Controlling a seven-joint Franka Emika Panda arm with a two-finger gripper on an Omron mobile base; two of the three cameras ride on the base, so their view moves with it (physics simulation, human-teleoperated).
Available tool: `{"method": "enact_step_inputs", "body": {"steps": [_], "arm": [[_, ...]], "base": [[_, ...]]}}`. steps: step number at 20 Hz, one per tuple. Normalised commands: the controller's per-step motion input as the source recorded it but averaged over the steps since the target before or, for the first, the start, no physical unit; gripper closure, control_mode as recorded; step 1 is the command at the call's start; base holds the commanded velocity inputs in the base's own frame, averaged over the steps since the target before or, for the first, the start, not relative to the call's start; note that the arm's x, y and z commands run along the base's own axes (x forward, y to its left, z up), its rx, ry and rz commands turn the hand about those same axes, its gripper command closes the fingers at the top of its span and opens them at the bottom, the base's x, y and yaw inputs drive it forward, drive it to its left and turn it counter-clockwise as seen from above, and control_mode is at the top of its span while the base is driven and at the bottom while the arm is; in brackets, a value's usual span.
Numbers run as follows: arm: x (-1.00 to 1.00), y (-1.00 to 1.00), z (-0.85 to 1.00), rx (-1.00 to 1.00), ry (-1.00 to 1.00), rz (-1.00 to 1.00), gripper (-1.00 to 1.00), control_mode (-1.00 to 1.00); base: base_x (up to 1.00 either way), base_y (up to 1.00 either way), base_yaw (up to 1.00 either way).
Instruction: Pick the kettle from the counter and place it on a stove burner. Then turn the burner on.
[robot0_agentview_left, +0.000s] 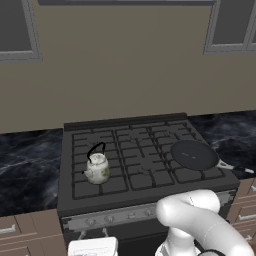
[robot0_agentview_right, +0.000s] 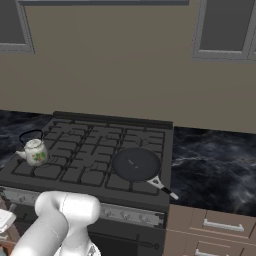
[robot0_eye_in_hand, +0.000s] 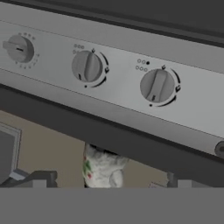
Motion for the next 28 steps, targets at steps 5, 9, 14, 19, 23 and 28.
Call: {"method": "enact_step_inputs", "body": {"steps": [5,9,14,19,23,28], "arm": [[0.05,-0.04,0.00,0.00,0.00,0.00,-1.00,-1.00],[0.14,0.00,0.00,0.00,0.00,0.00,-1.00,-1.00],[0.14,0.00,-0.01,0.00,0.00,0.00,-1.00,-1.00],[0.10,0.00,-0.14,0.00,0.00,0.00,-1.00,-1.00],[0.09,0.00,-0.23,0.00,0.00,0.00,-1.00,-1.00],[0.10,0.00,-0.20,0.00,0.00,0.00,-1.00,-1.00]], "base": [[0.00,0.00,0.00],[0.00,0.00,0.00],[0.00,0.00,0.00],[0.00,0.00,0.00],[0.00,0.00,0.00],[0.00,0.00,0.00]]}}
